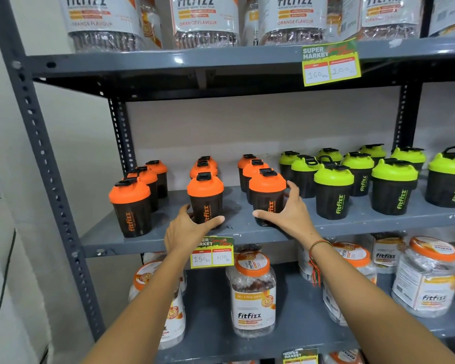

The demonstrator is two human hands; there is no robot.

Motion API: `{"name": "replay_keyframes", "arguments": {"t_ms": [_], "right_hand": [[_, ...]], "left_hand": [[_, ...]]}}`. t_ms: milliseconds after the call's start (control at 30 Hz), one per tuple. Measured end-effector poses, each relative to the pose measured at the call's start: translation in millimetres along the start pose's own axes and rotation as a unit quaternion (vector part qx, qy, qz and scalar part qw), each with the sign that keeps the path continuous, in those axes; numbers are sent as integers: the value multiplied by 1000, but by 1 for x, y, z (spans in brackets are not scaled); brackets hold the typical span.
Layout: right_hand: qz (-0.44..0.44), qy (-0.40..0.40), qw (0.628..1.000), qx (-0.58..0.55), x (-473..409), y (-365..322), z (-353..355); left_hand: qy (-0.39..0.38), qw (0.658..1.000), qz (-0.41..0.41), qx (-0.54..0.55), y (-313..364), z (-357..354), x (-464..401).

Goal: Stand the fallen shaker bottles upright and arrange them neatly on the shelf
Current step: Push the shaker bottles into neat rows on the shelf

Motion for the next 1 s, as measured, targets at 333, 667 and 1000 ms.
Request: {"name": "replay_keyframes", "arguments": {"t_ms": [333,667,1000], "right_hand": [[36,190,979,-60,23,-14,47],[212,283,933,-63,66,-124,42],[32,90,995,-37,59,-130,-72]], "left_hand": [[180,978,-43,101,3,83,40],[271,960,-29,60,-24,172,39],[83,997,3,5,-72,164,-15]]}}
Point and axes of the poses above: each hand's wrist, its own x-axis away from the middle knuckle, its own z-axis out of the back of the hand, y = z × x, the point moved 9 cm from there along -x, towards the middle knuckle, and after that the axes turned 15 degrees about x, right-handed, at the moved point
